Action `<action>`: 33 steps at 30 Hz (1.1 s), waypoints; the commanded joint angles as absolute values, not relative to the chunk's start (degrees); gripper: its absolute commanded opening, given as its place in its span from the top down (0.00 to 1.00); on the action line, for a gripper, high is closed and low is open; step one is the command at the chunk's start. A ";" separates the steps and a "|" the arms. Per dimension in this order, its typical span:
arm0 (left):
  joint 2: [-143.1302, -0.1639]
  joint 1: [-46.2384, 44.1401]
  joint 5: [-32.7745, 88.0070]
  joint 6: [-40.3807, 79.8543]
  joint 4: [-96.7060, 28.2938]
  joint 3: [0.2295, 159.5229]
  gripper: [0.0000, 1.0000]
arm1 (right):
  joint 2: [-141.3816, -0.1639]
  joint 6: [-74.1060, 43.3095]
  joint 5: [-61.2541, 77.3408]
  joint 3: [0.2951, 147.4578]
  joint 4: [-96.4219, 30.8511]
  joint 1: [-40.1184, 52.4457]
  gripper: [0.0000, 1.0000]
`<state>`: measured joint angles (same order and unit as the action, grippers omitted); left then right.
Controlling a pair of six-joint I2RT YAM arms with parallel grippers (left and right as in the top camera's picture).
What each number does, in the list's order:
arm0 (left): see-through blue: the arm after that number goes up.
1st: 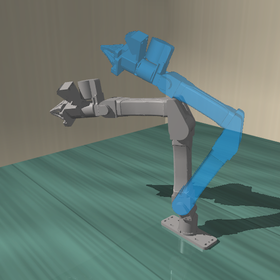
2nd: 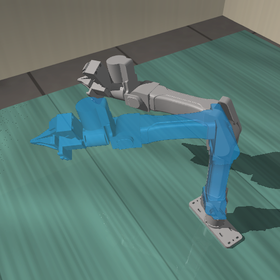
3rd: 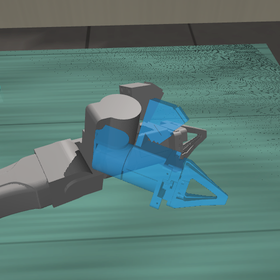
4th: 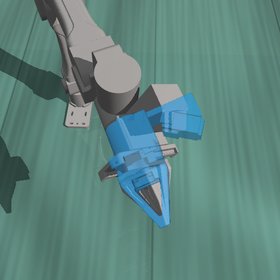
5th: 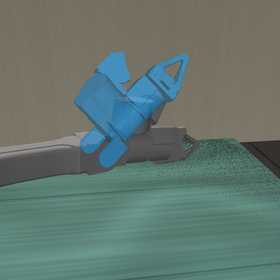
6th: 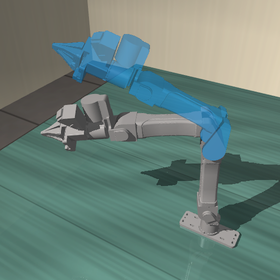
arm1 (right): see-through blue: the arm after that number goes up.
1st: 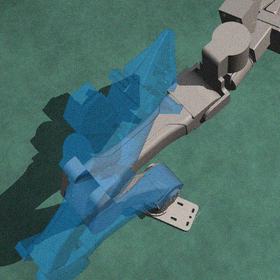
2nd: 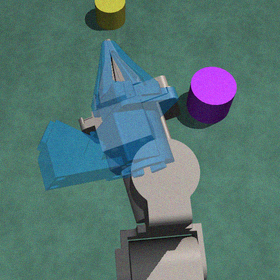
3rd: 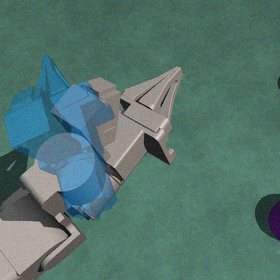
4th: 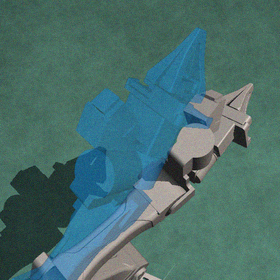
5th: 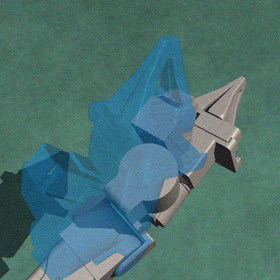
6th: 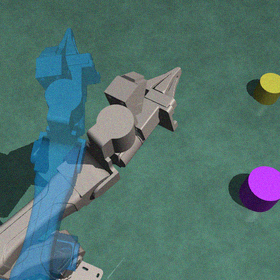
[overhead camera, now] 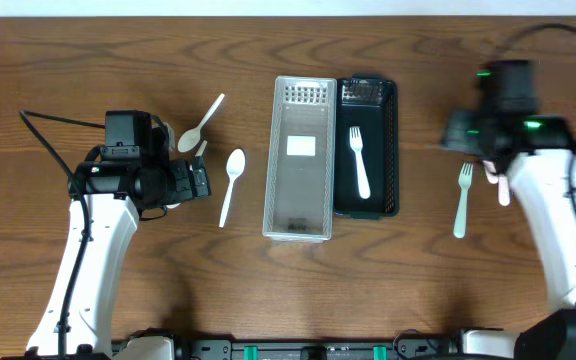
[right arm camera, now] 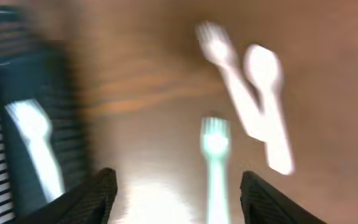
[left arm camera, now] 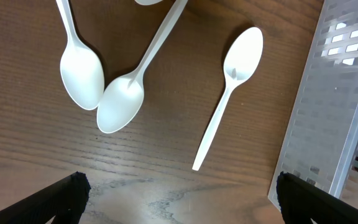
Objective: Pack container
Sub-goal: 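Carry the fork over the black tray and release it inside, then return the right gripper and grasp the light-green fork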
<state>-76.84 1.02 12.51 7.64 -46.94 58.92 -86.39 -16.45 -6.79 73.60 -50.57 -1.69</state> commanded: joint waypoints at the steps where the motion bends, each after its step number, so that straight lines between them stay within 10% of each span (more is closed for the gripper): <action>1: -77.25 0.95 12.43 7.11 -47.13 59.90 0.02 | -88.38 -15.14 -8.51 68.73 -51.22 -6.85 0.34; 22: -77.25 0.95 12.43 7.11 -47.13 59.90 0.02 | -97.43 -11.94 1.54 48.51 -29.56 -11.73 0.41; 33: -77.25 0.95 12.43 7.11 -47.13 59.90 0.02 | -97.41 -11.92 2.72 49.56 -31.27 -10.63 0.94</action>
